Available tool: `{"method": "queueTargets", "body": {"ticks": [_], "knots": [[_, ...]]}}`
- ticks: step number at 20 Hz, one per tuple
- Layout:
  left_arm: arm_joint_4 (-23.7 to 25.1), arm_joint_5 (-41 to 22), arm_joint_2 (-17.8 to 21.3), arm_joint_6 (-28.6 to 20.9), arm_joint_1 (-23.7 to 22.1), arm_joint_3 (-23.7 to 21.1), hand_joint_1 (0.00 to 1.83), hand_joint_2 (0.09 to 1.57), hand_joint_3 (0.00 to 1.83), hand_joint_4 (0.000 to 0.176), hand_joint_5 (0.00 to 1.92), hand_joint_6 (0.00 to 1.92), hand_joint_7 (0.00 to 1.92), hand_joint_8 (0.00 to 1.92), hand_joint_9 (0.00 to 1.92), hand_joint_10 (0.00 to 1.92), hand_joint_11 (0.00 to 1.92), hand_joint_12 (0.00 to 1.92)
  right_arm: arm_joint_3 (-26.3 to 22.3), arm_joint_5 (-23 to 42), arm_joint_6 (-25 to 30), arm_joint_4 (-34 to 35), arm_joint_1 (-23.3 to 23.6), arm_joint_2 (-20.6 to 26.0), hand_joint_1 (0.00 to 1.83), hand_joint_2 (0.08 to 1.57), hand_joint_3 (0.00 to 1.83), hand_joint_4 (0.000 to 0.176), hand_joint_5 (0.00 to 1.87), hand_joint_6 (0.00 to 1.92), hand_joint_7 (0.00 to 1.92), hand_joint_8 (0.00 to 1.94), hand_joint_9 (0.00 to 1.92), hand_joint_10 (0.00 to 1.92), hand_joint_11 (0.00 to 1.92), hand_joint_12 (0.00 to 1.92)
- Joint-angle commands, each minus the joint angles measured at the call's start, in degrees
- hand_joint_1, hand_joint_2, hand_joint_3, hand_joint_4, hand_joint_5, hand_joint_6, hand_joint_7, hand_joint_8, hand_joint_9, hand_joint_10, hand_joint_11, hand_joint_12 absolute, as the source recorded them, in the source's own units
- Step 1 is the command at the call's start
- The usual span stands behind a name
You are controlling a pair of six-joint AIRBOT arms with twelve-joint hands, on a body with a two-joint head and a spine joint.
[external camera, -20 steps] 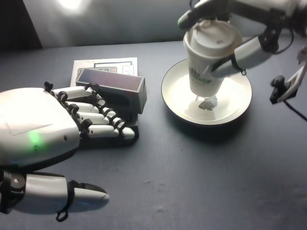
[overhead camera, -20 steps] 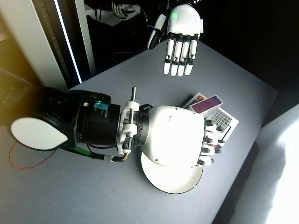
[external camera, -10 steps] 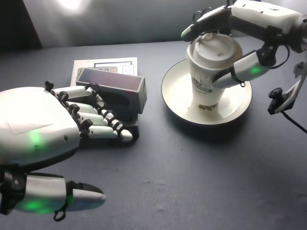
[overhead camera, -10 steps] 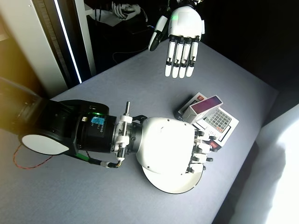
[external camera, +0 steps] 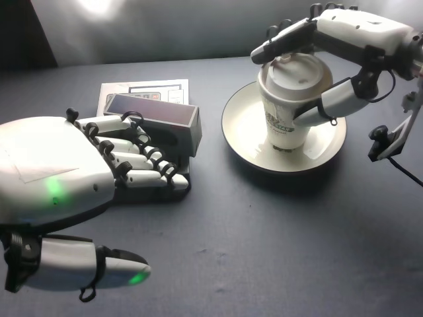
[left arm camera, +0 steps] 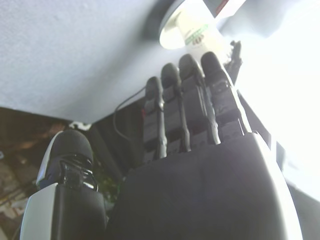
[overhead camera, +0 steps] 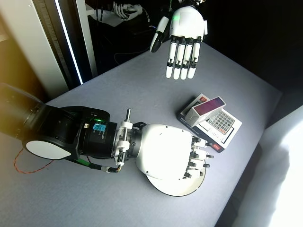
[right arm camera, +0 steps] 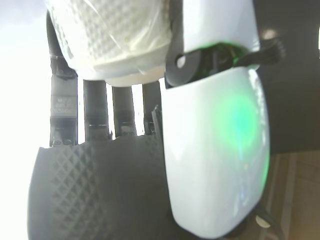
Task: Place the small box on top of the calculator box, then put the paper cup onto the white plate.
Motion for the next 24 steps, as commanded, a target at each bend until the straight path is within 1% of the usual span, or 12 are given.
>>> {"method": "queueTargets", "body": {"ticks": [1,2,3,5,7,9,11,14,16,18,21,24], "knots": [[-0.8,-5.0,0.2,-0.1,-0.8,0.0,0.11,1.28,0.0,0.0,0.32,0.0,0.35,0.0,0.32,0.0,0.0,0.6,0.5,6.9,0.0,1.3,0.0,0.6,1.38,1.0,0.0,0.0,0.77,0.0,0.83,0.0,0.83,0.01,0.46,0.85],[-0.8,-5.0,0.2,-0.1,-0.8,0.0,0.15,1.27,0.0,0.0,0.33,0.01,0.37,0.01,0.34,0.01,0.0,0.62,0.7,6.9,0.0,1.4,0.0,0.4,1.35,0.99,0.0,0.0,0.75,0.0,0.81,0.0,0.8,0.0,0.44,0.85],[-0.7,-5.0,0.2,-0.1,-0.8,0.0,0.1,1.28,0.0,0.0,0.32,0.0,0.36,0.0,0.33,0.0,0.0,0.59,0.8,6.9,0.0,1.6,0.0,0.1,1.33,0.98,0.0,0.0,0.72,0.0,0.77,0.0,0.77,0.0,0.4,0.88],[-0.9,-5.0,0.2,-0.1,-0.8,0.1,0.18,1.26,0.0,0.0,0.33,0.0,0.37,0.0,0.34,0.0,0.0,0.63,0.8,6.7,0.0,1.6,0.0,0.0,1.28,0.98,0.0,0.0,0.64,0.0,0.7,0.0,0.69,0.0,0.3,0.99],[-1.0,-5.0,0.1,-0.1,-1.3,0.1,0.15,1.27,0.0,0.0,0.32,0.0,0.36,0.0,0.34,0.0,0.0,0.62,0.8,6.5,0.0,1.6,0.0,0.1,1.26,0.99,0.0,0.0,0.52,0.0,0.61,0.0,0.59,0.0,0.16,1.1],[-1.0,-5.0,0.1,-0.1,-1.5,0.0,0.19,1.26,0.0,0.0,0.37,0.01,0.43,0.01,0.4,0.01,0.0,0.75,0.8,6.1,0.1,1.6,-0.1,0.0,1.24,1.03,0.01,0.0,0.42,0.0,0.5,0.0,0.49,0.0,0.04,1.17],[-0.7,-5.0,0.1,-0.1,-1.5,0.0,0.18,1.26,0.0,0.0,0.35,0.0,0.39,0.0,0.36,0.0,0.0,0.68,0.8,5.9,0.1,1.6,-0.2,0.0,1.16,1.03,0.0,0.0,0.38,0.0,0.46,0.0,0.45,0.0,0.04,1.12],[-0.3,-5.0,0.1,-0.4,-1.5,-0.2,0.16,1.27,0.0,0.0,0.35,0.0,0.39,0.0,0.37,0.0,0.0,0.7,0.8,5.8,0.1,1.6,-0.2,0.0,1.08,0.99,0.0,0.0,0.39,0.0,0.47,0.0,0.46,0.0,0.06,1.04],[0.0,-5.0,0.1,-0.9,-1.5,-0.2,0.16,1.27,0.0,0.0,0.38,0.01,0.42,0.01,0.4,0.01,0.0,0.77,0.8,5.6,0.1,1.6,-0.3,0.0,1.06,0.98,0.0,0.0,0.38,0.0,0.47,0.0,0.46,0.0,0.06,1.04],[0.6,-5.0,0.1,-1.9,-1.6,-0.2,0.14,1.28,0.0,0.0,0.35,0.01,0.4,0.01,0.36,0.01,0.0,0.7,0.8,5.5,0.1,1.6,-0.6,0.0,1.02,0.99,0.0,0.0,0.38,0.0,0.46,0.0,0.46,0.0,0.07,1.04],[0.8,-5.0,0.1,-2.1,-1.7,-0.5,0.18,1.27,0.0,0.0,0.35,0.0,0.4,0.0,0.37,0.01,0.0,0.71,0.8,5.4,0.1,1.6,-0.7,0.0,1.02,0.96,0.0,0.0,0.39,0.01,0.47,0.01,0.47,0.01,0.07,1.03],[0.8,-5.0,0.1,-2.2,-1.7,-0.6,0.16,1.28,0.0,0.0,0.34,0.0,0.39,0.0,0.37,0.0,0.0,0.69,0.8,5.3,0.1,1.6,-0.7,0.1,0.83,0.97,0.0,0.0,0.33,0.0,0.42,0.0,0.42,0.0,0.02,1.02]]}}
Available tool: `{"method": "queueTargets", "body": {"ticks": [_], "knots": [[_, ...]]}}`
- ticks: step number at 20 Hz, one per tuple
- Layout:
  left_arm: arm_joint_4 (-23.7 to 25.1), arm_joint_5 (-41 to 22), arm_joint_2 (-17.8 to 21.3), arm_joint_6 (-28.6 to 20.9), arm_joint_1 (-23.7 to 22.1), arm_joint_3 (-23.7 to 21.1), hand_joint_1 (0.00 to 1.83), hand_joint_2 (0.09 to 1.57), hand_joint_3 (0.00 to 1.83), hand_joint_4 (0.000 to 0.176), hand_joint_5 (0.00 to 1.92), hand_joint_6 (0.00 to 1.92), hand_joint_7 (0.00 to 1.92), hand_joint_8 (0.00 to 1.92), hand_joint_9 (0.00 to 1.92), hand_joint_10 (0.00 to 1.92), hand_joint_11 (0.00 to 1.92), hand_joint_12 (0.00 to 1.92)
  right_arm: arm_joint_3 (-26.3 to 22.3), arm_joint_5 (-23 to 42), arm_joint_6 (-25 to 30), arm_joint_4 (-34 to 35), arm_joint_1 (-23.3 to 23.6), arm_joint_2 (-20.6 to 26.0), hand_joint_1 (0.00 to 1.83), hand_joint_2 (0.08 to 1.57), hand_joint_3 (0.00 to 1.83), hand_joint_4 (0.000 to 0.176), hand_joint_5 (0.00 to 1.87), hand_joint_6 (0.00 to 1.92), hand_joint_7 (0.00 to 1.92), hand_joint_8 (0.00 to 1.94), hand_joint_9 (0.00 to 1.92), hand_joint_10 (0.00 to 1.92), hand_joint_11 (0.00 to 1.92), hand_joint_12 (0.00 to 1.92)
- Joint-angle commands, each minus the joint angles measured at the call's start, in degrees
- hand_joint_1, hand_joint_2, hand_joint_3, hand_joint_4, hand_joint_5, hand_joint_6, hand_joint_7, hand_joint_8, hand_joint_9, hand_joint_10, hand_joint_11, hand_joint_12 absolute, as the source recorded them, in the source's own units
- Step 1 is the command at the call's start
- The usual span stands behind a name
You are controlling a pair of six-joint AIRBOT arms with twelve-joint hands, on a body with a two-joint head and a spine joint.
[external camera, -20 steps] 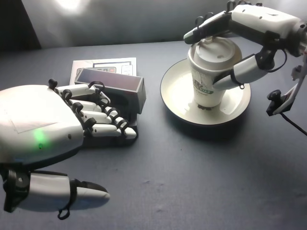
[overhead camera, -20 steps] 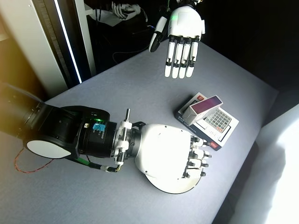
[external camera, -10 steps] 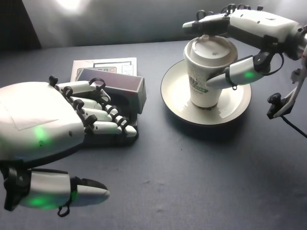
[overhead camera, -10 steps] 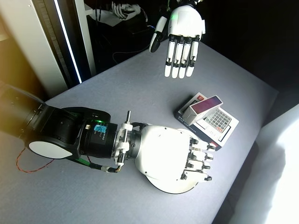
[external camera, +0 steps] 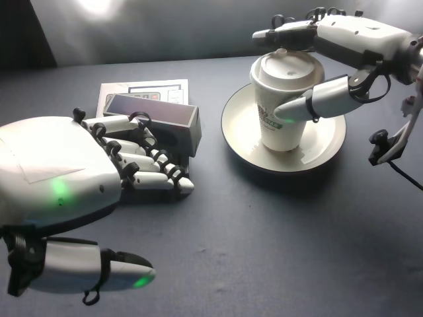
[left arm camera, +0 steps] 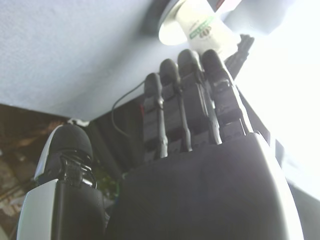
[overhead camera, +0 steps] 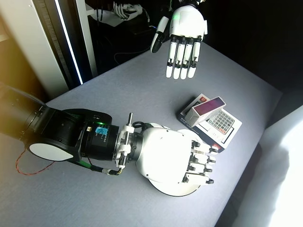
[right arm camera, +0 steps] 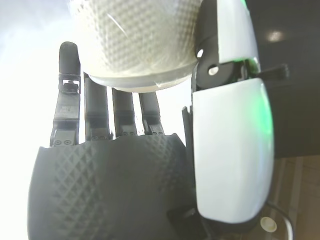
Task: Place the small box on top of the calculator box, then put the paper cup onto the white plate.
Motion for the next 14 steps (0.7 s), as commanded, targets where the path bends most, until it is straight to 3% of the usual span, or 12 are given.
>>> {"method": "queueTargets", "body": {"ticks": [1,4,7,10,14], "knots": [[-1.0,-5.0,0.2,-0.2,-0.7,-0.1,0.19,1.27,0.0,0.0,0.36,0.01,0.41,0.01,0.4,0.01,0.0,0.75,0.2,6.2,0.5,0.8,0.1,0.7,0.76,0.95,0.0,0.0,0.3,0.0,0.38,0.0,0.38,0.0,0.0,0.99],[-1.0,-5.0,0.2,-0.4,-0.7,0.0,0.2,1.26,0.0,0.0,0.38,0.0,0.44,0.01,0.42,0.01,0.0,0.78,0.1,6.2,0.5,0.8,0.1,0.7,0.56,0.87,0.0,0.0,0.23,0.0,0.31,0.0,0.32,0.0,0.0,0.87],[-1.0,-5.0,0.2,-0.4,-0.7,0.3,0.14,1.28,0.0,0.0,0.34,0.0,0.39,0.0,0.36,0.0,0.0,0.6,0.1,6.2,0.7,0.8,0.1,0.7,0.46,0.8,0.0,0.0,0.21,0.0,0.28,0.0,0.29,0.0,0.0,0.8],[-1.0,-5.0,0.2,-0.6,-0.7,0.2,0.19,1.27,0.0,0.0,0.37,0.0,0.42,0.0,0.39,0.01,0.0,0.7,-0.1,6.2,1.3,0.6,0.1,0.9,0.34,0.78,0.0,0.0,0.18,0.0,0.25,0.0,0.26,0.0,0.0,0.73],[-1.0,-5.0,0.1,-0.7,-0.9,0.1,0.21,1.27,0.0,0.0,0.36,0.0,0.41,0.0,0.39,0.0,0.0,0.69,-1.2,6.2,2.7,-3.3,1.2,2.6,0.34,0.77,0.0,0.0,0.14,0.0,0.19,0.0,0.21,0.0,0.0,0.63]]}}
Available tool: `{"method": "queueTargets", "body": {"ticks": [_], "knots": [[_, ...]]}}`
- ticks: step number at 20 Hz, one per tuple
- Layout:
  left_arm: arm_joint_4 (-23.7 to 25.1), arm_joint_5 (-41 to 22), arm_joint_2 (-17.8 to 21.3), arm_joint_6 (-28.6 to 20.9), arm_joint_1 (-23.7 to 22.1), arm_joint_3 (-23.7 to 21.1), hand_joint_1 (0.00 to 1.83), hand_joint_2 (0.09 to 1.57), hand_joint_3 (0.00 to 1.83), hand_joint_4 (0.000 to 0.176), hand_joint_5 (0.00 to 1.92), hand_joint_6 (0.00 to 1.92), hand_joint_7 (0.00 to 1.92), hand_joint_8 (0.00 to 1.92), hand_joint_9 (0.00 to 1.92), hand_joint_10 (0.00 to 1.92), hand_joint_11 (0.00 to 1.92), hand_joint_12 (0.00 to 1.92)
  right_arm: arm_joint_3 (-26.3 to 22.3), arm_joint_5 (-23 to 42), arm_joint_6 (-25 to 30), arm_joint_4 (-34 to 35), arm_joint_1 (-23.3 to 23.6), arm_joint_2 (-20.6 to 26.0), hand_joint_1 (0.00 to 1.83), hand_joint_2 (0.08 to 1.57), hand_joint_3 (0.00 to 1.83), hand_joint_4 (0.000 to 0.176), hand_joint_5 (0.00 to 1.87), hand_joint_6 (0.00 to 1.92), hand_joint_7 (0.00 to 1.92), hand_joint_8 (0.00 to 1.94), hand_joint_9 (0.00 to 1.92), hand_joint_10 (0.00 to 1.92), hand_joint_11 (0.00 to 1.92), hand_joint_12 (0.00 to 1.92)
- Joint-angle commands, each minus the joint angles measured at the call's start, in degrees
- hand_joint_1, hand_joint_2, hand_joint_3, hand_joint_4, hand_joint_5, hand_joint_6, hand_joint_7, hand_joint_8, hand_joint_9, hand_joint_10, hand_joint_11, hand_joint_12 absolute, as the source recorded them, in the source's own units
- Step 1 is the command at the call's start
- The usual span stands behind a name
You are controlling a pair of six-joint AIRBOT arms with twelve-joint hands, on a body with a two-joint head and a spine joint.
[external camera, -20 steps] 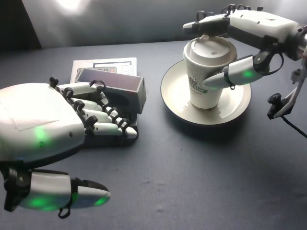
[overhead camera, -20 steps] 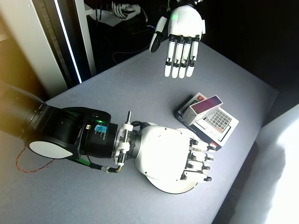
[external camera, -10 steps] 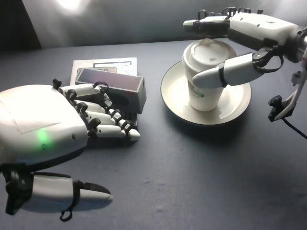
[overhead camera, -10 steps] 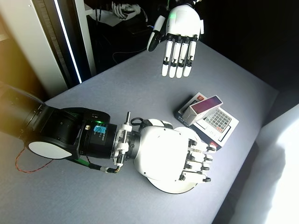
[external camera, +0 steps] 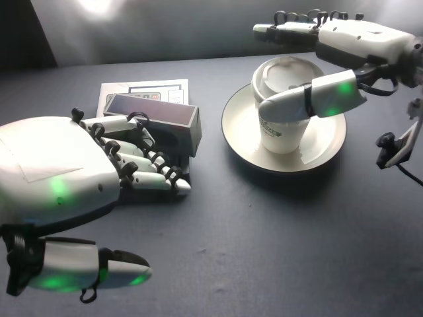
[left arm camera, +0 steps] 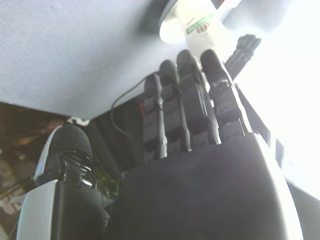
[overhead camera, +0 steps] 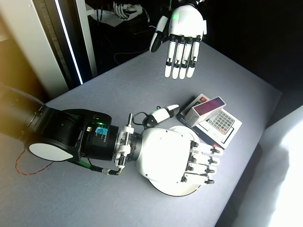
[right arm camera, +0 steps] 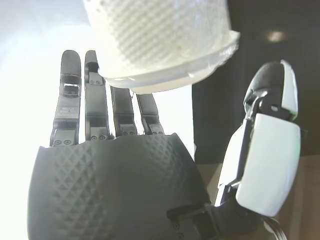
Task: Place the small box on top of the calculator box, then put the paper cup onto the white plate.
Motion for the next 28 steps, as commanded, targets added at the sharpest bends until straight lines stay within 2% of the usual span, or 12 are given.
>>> {"method": "queueTargets", "body": {"ticks": [1,12,16,18,20,22,23,24,25,26,27,28], "knots": [[-1.1,-5.1,0.2,-0.2,-0.9,0.0,0.23,1.26,0.0,0.0,0.38,0.0,0.44,0.01,0.41,0.01,0.0,0.75,-0.2,6.8,1.8,0.0,1.6,1.6,0.32,0.76,0.0,0.0,0.13,0.0,0.17,0.0,0.19,0.0,0.0,0.6],[-0.8,-4.6,0.2,-0.2,-1.7,-0.1,0.19,1.27,0.0,0.0,0.35,0.0,0.4,0.01,0.38,0.01,0.0,0.67,-11.6,3.9,10.4,-22.6,7.9,17.0,0.23,0.73,0.0,0.0,0.03,0.0,0.04,0.0,0.03,0.0,0.0,0.23],[-0.8,-4.6,0.2,-0.2,-1.7,-0.1,0.31,1.25,0.0,0.0,0.48,0.01,0.54,0.01,0.52,0.02,0.02,0.88,-17.7,3.4,13.7,-29.9,8.6,25.6,0.19,0.84,0.02,0.0,0.07,0.01,0.11,0.01,0.12,0.02,0.0,0.47],[-0.8,-4.6,0.2,-0.2,-1.7,-0.1,0.29,1.29,0.0,0.0,0.67,0.04,0.8,0.07,0.73,0.1,0.16,1.12,-19.8,3.0,13.7,-29.9,7.5,28.7,0.22,1.0,0.01,0.0,0.29,0.01,0.38,0.01,0.37,0.02,0.0,0.93],[-0.8,-4.6,0.2,-0.2,-1.7,-0.1,0.24,1.33,0.0,0.0,0.83,0.1,0.89,0.29,0.67,0.63,0.27,1.37,-22.3,2.2,13.7,-30.7,6.2,31.4,0.24,1.1,0.0,0.0,0.47,0.02,0.58,0.01,0.54,0.03,0.08,1.06],[-0.8,-4.6,0.2,-0.2,-1.8,0.1,0.24,1.33,0.0,0.0,0.83,0.1,0.89,0.29,0.67,0.63,0.27,1.37,-24.9,2.2,14.0,-33.8,5.2,33.6,0.24,1.1,0.0,0.0,0.47,0.02,0.58,0.01,0.54,0.03,0.08,1.06],[-0.8,-4.6,0.2,-0.2,-1.8,0.1,0.24,1.42,0.01,0.0,0.73,1.01,0.75,1.14,0.62,1.44,0.45,1.81,-26.2,2.3,14.3,-34.3,4.8,34.7,0.4,1.16,0.01,0.0,0.68,0.07,0.81,0.07,0.75,0.12,0.2,1.23],[-0.9,-4.5,0.2,-0.3,-1.8,0.1,0.24,1.42,0.01,0.0,0.73,1.01,0.75,1.14,0.62,1.44,0.45,1.81,-27.5,2.1,14.5,-34.3,4.5,35.9,0.4,1.16,0.01,0.0,0.68,0.07,0.81,0.07,0.75,0.12,0.2,1.23],[-0.9,-4.3,0.2,-0.4,-1.8,0.2,0.24,1.54,0.01,0.0,0.86,1.74,0.95,1.76,0.92,1.82,0.86,1.9,-28.4,1.4,15.4,-34.3,4.4,36.7,0.48,1.3,0.0,0.0,0.74,1.39,0.84,1.39,0.76,1.51,0.6,1.78],[-0.9,-4.2,0.2,-0.5,-1.8,0.2,0.24,1.54,0.01,0.0,0.86,1.74,0.95,1.76,0.92,1.82,0.86,1.9,-29.0,1.1,16.0,-34.3,4.4,37.3,0.48,1.3,0.0,0.0,0.74,1.39,0.84,1.39,0.76,1.51,0.6,1.78],[-0.9,-4.2,0.2,-0.5,-1.8,0.3,0.3,1.55,0.02,0.0,1.03,1.88,1.21,1.89,1.2,1.9,1.19,1.92,-29.5,0.6,16.1,-34.3,4.5,37.5,0.6,1.38,0.01,0.0,0.93,1.82,1.03,1.83,1.03,1.84,1.0,1.89],[-1.0,-4.2,0.2,-0.5,-1.8,0.4,0.35,1.56,0.01,0.0,1.17,1.92,1.36,1.92,1.38,1.92,1.4,1.92,-29.8,0.5,16.1,-34.3,4.6,37.5,0.54,1.44,0.01,0.0,1.08,1.92,1.21,1.94,1.27,1.92,1.33,1.92]]}}
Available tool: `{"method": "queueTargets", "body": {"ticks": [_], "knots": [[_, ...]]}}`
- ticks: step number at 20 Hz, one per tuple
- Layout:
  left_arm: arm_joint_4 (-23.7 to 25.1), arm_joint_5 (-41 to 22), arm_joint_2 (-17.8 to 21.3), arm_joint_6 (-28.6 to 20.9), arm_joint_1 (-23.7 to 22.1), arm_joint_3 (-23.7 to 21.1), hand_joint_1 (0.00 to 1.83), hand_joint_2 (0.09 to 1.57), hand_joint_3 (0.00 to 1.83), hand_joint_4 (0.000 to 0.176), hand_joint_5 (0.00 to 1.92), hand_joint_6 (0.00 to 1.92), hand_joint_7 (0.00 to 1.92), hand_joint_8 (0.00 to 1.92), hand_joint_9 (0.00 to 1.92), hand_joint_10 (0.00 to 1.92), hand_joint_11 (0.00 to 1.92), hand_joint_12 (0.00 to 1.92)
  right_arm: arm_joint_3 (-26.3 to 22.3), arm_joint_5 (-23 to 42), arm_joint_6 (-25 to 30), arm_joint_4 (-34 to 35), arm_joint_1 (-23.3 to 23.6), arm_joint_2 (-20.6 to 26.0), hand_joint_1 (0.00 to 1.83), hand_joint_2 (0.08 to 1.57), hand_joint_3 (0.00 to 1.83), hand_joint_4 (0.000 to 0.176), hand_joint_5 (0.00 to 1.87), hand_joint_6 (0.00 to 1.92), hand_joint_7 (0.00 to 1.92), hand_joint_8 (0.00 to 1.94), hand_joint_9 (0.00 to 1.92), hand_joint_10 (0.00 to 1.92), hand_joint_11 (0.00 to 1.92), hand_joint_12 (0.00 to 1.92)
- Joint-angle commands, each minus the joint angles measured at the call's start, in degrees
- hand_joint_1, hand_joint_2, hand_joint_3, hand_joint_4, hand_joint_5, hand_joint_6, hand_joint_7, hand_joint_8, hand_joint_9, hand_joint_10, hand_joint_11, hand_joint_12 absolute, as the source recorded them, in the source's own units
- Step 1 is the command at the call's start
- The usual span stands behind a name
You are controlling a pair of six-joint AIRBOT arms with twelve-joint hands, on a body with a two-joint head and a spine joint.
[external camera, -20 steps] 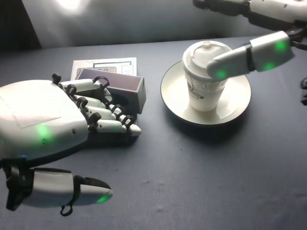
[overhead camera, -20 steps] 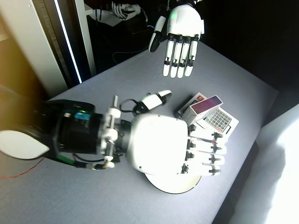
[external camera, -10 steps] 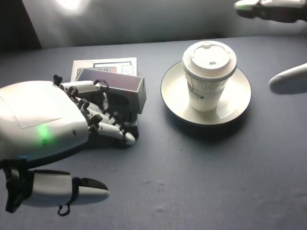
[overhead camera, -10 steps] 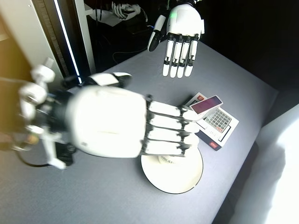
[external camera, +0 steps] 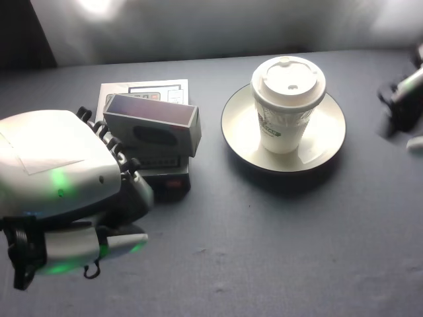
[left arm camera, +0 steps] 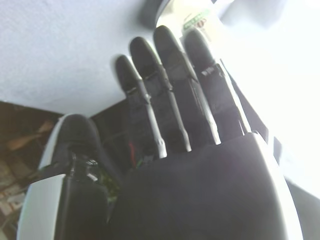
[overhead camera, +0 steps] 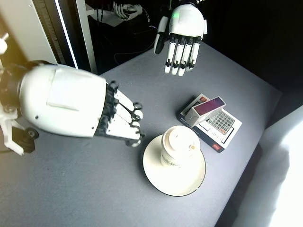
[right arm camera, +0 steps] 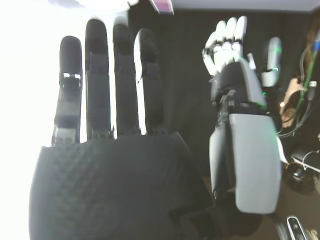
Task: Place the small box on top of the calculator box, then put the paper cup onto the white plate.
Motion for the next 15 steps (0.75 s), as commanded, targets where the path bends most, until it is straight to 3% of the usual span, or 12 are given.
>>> {"method": "queueTargets", "body": {"ticks": [1,3,4,5,8,11,15], "knots": [[-1.0,-4.7,0.3,0.0,-0.9,0.2,0.37,1.57,0.01,0.0,1.23,1.92,1.42,1.92,1.46,1.92,1.49,1.92,-0.2,3.7,0.3,2.2,0.5,0.7,0.5,1.45,0.01,0.0,1.13,1.92,1.27,1.94,1.33,1.92,1.4,1.92],[-1.0,-4.6,0.3,0.0,-0.9,-0.3,0.58,1.54,0.0,0.003,1.3,1.92,1.53,1.92,1.6,1.92,1.65,1.92,-0.3,3.7,0.3,1.5,0.4,0.8,0.59,1.47,0.0,0.0,1.27,1.92,1.44,1.94,1.5,1.92,1.61,1.92],[-1.1,-4.4,0.3,0.0,-0.9,-0.6,0.73,1.5,0.0,0.034,1.34,1.92,1.58,1.92,1.66,1.92,1.72,1.92,-0.3,3.7,0.3,1.0,0.4,0.8,0.69,1.49,0.0,0.0,1.36,1.92,1.55,1.94,1.62,1.92,1.7,1.92],[-1.3,-4.2,0.3,0.0,-0.9,-0.8,0.73,1.5,0.0,0.034,1.34,1.92,1.58,1.92,1.66,1.92,1.72,1.92,-0.3,3.7,0.3,0.8,0.4,0.8,0.69,1.49,0.0,0.0,1.36,1.92,1.55,1.94,1.62,1.92,1.7,1.92],[-1.8,-4.0,0.3,0.0,-1.1,-1.0,0.7,1.5,0.0,0.044,1.44,1.92,1.61,1.92,1.67,1.92,1.74,1.92,-0.3,3.9,0.4,0.3,0.6,0.8,0.92,1.43,0.0,0.0,1.47,1.92,1.63,1.94,1.72,1.92,1.81,1.92],[-1.9,-4.3,0.3,0.0,-1.1,-0.8,0.78,1.47,0.0,0.053,1.43,1.92,1.6,1.92,1.65,1.92,1.73,1.92,-0.3,4.3,0.5,-0.2,0.6,0.8,0.9,1.42,0.0,0.0,1.51,1.92,1.66,1.94,1.75,1.92,1.82,1.92],[-2.1,-4.3,0.3,0.0,-1.2,-1.0,0.8,1.44,0.0,0.052,1.44,1.92,1.6,1.92,1.66,1.92,1.71,1.92,-0.3,4.7,0.5,-0.4,0.6,0.8,0.91,1.42,0.0,0.0,1.5,1.92,1.66,1.94,1.75,1.92,1.83,1.92]]}}
